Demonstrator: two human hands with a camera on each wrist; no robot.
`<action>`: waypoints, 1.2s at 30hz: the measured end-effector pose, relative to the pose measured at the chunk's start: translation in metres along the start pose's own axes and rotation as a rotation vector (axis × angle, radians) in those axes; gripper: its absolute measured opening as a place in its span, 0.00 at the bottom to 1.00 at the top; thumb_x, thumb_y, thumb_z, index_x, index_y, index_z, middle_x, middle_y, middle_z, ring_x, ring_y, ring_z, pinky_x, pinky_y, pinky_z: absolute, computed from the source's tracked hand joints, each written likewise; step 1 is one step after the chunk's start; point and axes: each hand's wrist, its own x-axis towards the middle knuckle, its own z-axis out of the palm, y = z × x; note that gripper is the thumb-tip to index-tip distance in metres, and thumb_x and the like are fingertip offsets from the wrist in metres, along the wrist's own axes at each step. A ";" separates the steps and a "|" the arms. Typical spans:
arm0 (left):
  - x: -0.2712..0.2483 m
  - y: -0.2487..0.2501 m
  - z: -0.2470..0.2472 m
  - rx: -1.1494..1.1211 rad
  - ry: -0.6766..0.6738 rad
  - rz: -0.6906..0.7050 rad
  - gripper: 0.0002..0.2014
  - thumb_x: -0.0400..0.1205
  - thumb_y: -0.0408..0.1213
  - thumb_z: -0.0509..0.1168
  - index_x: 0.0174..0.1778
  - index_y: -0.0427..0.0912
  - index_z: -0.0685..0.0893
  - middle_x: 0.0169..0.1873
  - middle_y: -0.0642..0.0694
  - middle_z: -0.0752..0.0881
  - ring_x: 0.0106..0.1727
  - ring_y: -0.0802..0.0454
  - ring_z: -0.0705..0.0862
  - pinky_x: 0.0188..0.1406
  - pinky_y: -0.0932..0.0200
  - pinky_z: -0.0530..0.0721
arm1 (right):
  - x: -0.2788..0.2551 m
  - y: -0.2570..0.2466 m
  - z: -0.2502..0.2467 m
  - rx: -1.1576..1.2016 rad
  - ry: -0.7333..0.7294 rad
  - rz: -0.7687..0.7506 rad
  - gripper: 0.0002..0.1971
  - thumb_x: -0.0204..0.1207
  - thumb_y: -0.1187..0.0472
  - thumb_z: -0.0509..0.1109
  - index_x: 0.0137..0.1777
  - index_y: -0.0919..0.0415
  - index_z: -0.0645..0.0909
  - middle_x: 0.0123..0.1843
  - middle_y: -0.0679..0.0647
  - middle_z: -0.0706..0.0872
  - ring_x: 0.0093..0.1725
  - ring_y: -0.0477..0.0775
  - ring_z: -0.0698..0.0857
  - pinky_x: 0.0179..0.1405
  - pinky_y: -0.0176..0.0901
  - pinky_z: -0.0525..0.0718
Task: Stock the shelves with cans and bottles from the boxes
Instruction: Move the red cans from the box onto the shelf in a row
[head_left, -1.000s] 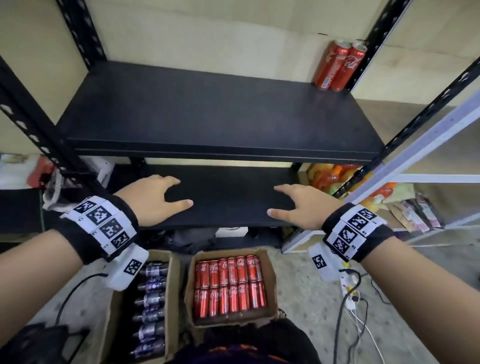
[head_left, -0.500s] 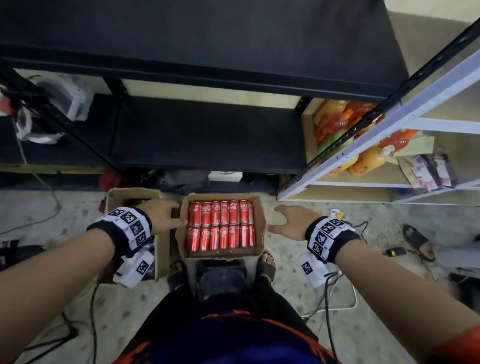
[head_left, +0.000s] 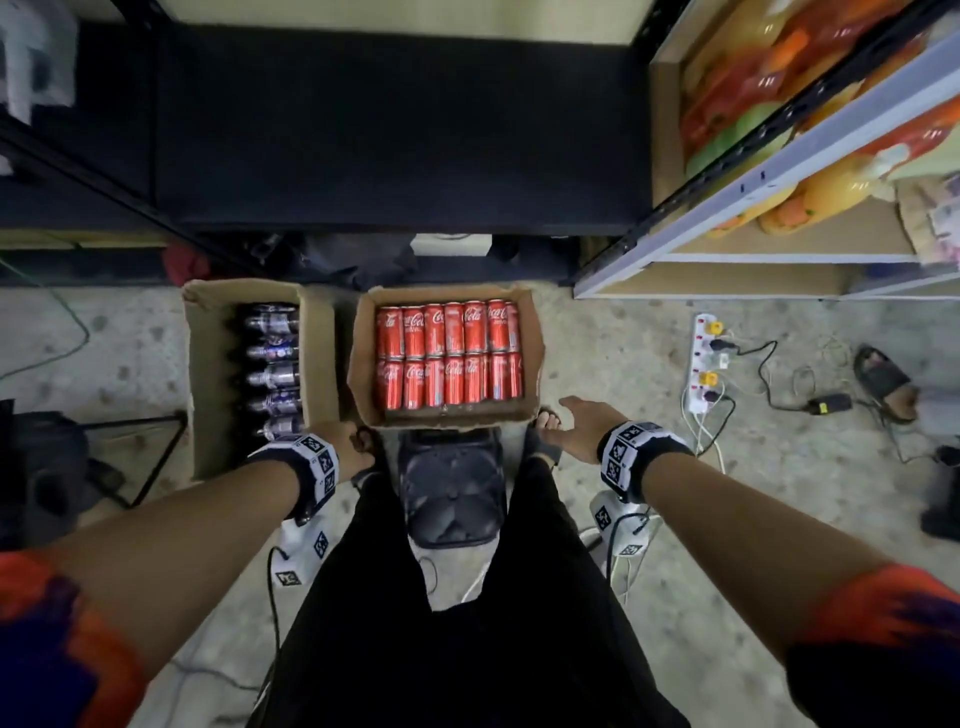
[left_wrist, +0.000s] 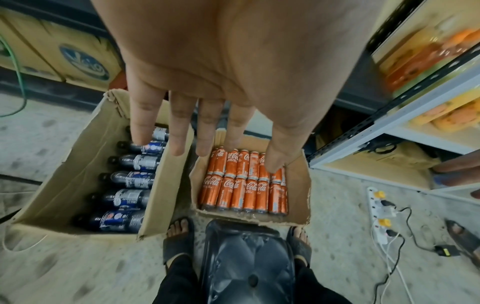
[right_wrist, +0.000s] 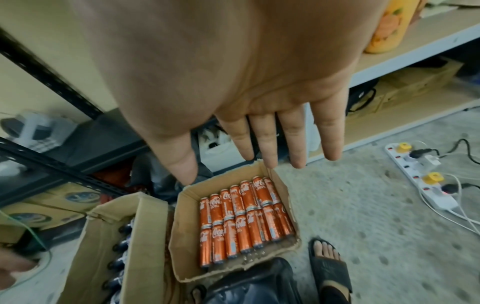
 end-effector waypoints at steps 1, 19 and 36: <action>0.010 -0.001 0.004 -0.007 -0.011 -0.013 0.13 0.85 0.50 0.66 0.52 0.43 0.86 0.39 0.48 0.82 0.43 0.48 0.80 0.39 0.61 0.73 | 0.013 0.004 0.006 0.006 -0.004 0.012 0.35 0.82 0.39 0.67 0.82 0.58 0.67 0.77 0.61 0.79 0.72 0.64 0.80 0.64 0.50 0.79; 0.224 0.038 0.056 -0.109 -0.073 -0.049 0.13 0.82 0.49 0.70 0.57 0.46 0.83 0.44 0.46 0.84 0.41 0.48 0.81 0.45 0.56 0.78 | 0.243 0.019 0.097 0.033 -0.107 -0.027 0.23 0.79 0.47 0.68 0.73 0.49 0.75 0.54 0.55 0.83 0.46 0.56 0.80 0.46 0.44 0.76; 0.457 0.112 0.099 -0.169 -0.024 0.018 0.27 0.86 0.48 0.66 0.76 0.35 0.74 0.48 0.41 0.81 0.48 0.45 0.78 0.44 0.52 0.82 | 0.455 0.012 0.114 0.177 -0.117 -0.164 0.26 0.87 0.50 0.67 0.83 0.53 0.68 0.79 0.56 0.76 0.77 0.59 0.75 0.77 0.45 0.67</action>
